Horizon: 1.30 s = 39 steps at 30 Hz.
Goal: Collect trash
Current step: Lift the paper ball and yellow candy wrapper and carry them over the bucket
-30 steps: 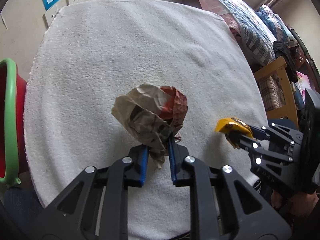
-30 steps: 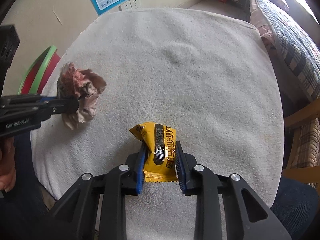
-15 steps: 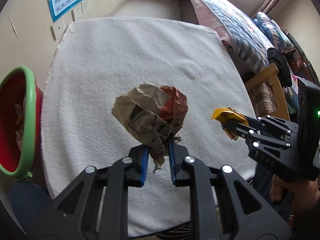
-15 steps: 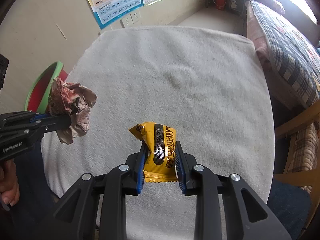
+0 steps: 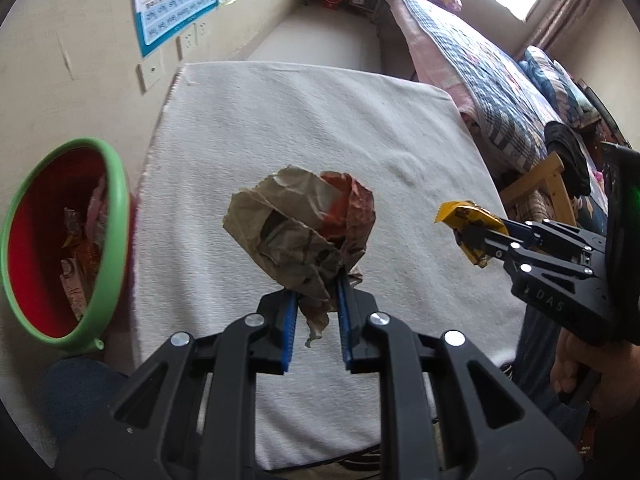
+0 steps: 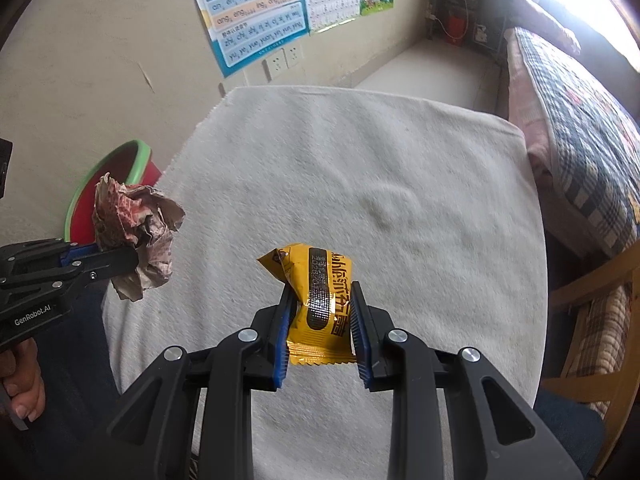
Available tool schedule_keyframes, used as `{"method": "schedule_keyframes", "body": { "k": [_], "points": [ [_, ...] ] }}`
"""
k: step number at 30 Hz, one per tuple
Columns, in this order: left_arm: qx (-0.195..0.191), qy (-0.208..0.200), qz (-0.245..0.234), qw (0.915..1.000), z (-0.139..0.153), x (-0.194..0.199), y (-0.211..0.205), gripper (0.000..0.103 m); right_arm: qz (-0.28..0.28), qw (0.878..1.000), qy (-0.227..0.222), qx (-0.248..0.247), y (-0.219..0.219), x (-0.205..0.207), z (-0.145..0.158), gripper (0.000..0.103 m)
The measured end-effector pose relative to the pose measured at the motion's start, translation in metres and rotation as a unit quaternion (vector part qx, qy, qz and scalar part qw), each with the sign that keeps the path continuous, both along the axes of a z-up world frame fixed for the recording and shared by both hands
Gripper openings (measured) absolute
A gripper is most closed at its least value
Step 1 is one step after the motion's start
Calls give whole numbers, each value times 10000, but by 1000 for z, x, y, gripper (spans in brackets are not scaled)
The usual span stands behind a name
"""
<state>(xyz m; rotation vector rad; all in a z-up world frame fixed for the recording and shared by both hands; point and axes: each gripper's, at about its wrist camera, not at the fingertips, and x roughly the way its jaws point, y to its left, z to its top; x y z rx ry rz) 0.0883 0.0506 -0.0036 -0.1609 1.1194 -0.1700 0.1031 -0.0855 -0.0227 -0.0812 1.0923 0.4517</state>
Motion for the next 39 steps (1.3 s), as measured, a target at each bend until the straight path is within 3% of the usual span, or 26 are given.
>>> {"method": "schedule_keyframes", "body": {
  "k": [16, 39],
  "points": [
    [-25, -276, 842, 9961, 18, -22, 76, 17, 700, 9972, -248, 2, 74, 0, 22, 26],
    [34, -549, 2043, 9774, 42, -61, 204, 17, 1889, 9801, -589, 133, 223, 0, 54, 26]
  ]
}}
